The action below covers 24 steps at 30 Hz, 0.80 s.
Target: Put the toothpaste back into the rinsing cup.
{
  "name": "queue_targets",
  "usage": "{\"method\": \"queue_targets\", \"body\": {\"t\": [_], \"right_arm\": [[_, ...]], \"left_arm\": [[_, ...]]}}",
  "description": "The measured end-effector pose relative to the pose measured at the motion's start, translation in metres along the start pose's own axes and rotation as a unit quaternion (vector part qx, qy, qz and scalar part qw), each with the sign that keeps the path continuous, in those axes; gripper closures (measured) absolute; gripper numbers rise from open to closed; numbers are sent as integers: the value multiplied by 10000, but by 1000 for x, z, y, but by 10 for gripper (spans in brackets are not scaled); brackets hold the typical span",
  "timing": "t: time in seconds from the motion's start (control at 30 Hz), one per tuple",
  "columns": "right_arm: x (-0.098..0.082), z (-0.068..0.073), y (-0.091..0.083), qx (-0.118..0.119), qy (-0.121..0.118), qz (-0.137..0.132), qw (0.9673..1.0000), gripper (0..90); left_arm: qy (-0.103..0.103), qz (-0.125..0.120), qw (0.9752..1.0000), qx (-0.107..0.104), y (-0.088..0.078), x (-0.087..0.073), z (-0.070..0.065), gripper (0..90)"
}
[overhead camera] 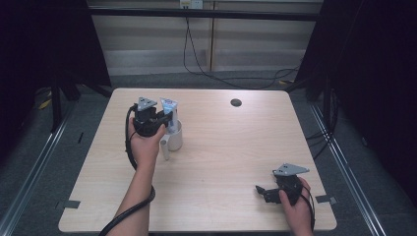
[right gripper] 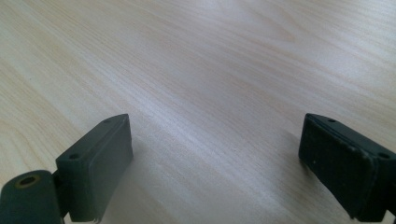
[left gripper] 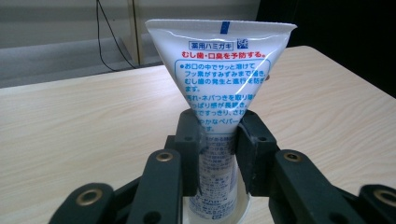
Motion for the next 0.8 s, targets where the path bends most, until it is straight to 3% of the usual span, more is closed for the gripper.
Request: {"method": "queue_targets", "body": {"t": [0.8], "right_arm": [[0,0,0,1,4,-1,10000,91]], "left_arm": [[-130,28,9999,21,3,-21,0,715]]}}
Point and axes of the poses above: each handheld gripper's, and its own axes: y roughly forward along the jaws, x roughly out of its top, z roughly to its left, the point moved 8 cm from there along y, roughly forward along the jaws, and after that the axes turned 3 degrees about y, right-handed, at the moved point
